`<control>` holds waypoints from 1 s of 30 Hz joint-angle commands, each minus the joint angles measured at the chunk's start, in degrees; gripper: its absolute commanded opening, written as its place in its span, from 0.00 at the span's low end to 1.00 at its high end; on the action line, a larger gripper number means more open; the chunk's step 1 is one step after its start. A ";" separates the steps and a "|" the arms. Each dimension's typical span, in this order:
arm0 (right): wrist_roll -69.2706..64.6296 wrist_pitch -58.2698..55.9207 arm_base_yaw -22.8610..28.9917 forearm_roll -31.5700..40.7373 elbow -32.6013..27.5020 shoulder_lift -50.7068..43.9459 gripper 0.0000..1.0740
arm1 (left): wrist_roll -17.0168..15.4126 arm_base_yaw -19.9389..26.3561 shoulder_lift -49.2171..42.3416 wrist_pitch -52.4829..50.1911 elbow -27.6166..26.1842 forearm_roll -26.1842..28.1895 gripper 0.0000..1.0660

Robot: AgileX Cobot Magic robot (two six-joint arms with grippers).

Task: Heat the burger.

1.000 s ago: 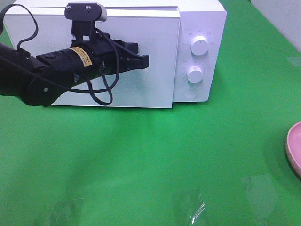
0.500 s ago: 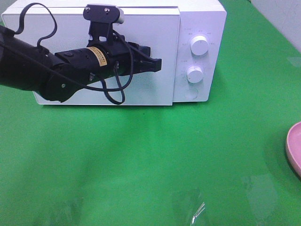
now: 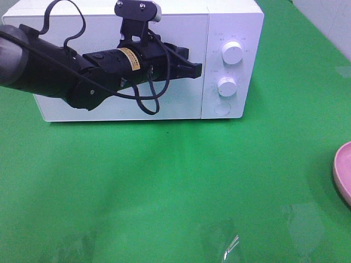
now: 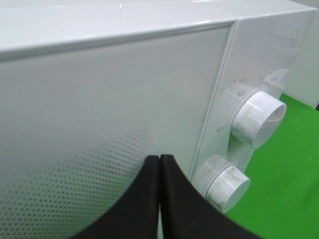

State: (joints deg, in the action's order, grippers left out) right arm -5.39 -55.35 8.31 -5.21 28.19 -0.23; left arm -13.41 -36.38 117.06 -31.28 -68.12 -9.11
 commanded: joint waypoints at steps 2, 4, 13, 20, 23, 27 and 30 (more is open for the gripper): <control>0.23 0.40 -0.29 0.06 -0.06 -1.49 0.70 | -0.97 0.52 -0.06 0.23 -1.55 4.76 0.00; 0.23 0.40 -0.29 0.06 -0.06 -1.49 0.70 | -0.97 -0.23 -0.17 0.80 -1.55 4.70 0.00; 0.23 0.40 -0.29 0.06 -0.06 -1.49 0.70 | -1.15 -4.24 -2.46 10.54 -1.43 4.64 0.00; 0.23 0.40 -0.29 0.06 -0.06 -1.49 0.70 | -1.09 -7.22 -5.04 17.42 -1.38 4.07 0.35; 0.23 0.40 -0.29 0.06 -0.06 -1.49 0.70 | -1.15 -8.94 -6.93 22.06 -1.38 3.78 0.73; 0.23 0.40 -0.29 0.06 -0.06 -1.49 0.70 | -1.15 -10.26 -8.19 27.10 -1.38 3.78 0.83; 0.23 0.40 -0.29 0.06 -0.06 -1.49 0.70 | -1.15 -11.63 -10.54 35.29 -1.38 3.90 0.82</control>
State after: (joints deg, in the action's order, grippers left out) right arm -5.39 -55.35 8.31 -5.21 28.19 -0.23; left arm -14.04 -47.04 108.52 -1.43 -69.04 -5.39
